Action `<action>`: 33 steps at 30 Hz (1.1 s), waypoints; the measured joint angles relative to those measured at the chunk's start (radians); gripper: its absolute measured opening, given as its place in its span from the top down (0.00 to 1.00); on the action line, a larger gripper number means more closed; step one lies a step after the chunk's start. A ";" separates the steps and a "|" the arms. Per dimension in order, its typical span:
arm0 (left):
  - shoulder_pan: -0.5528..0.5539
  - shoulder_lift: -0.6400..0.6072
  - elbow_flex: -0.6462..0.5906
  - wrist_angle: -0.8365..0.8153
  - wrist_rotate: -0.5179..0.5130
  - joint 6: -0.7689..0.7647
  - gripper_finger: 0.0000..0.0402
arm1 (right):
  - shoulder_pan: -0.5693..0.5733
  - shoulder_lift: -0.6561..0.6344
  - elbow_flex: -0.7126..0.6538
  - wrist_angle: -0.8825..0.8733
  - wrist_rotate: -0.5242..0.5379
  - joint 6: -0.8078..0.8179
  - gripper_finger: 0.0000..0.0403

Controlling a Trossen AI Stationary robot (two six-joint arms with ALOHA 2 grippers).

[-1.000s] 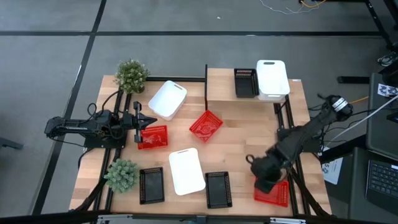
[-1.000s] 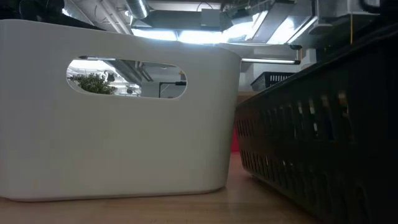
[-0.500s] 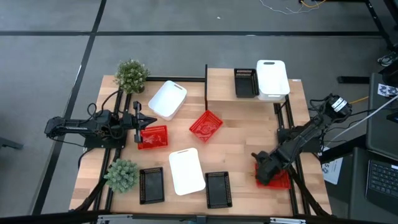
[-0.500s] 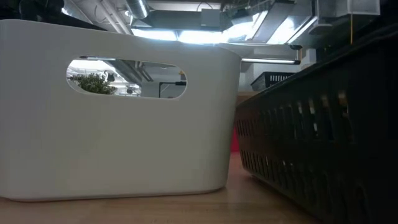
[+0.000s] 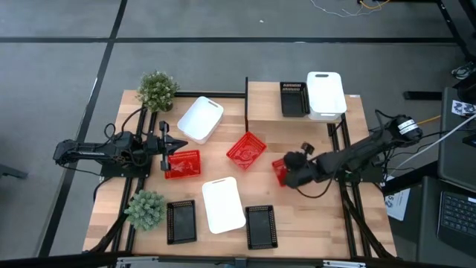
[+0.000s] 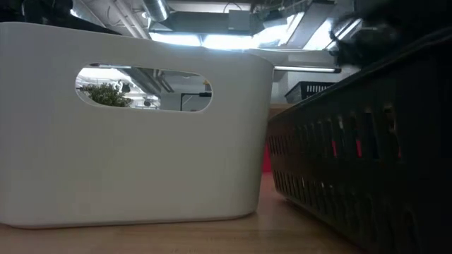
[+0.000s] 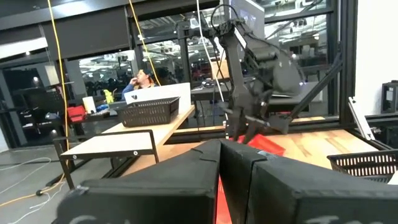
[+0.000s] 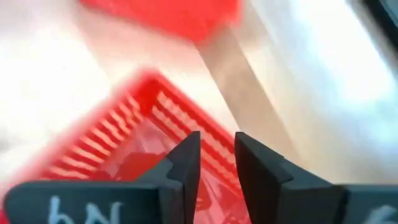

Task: Stack baskets on shelf by color
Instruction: Put the bottom right red bin on the shelf

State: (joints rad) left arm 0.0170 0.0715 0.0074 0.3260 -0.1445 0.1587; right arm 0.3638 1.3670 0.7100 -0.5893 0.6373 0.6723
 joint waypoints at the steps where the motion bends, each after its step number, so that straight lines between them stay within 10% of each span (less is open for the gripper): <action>1: 0.000 0.000 0.000 0.000 0.000 -0.001 1.00 | -0.005 -0.003 0.033 0.002 -0.018 -0.051 0.75; 6: 0.000 0.000 0.000 -0.004 0.000 -0.018 1.00 | -0.021 -0.002 0.182 0.009 -0.256 -0.098 0.75; 15: 0.000 0.000 0.000 -0.004 0.000 -0.018 1.00 | -0.025 0.136 0.206 0.093 -0.379 -0.027 0.75; 33: 0.000 0.000 0.000 -0.004 0.000 -0.018 1.00 | -0.025 0.240 0.206 0.052 -0.103 0.218 0.74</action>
State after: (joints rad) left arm 0.0173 0.0716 0.0074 0.3222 -0.1444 0.1407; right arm 0.3386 1.6068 0.9163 -0.5373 0.5340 0.8902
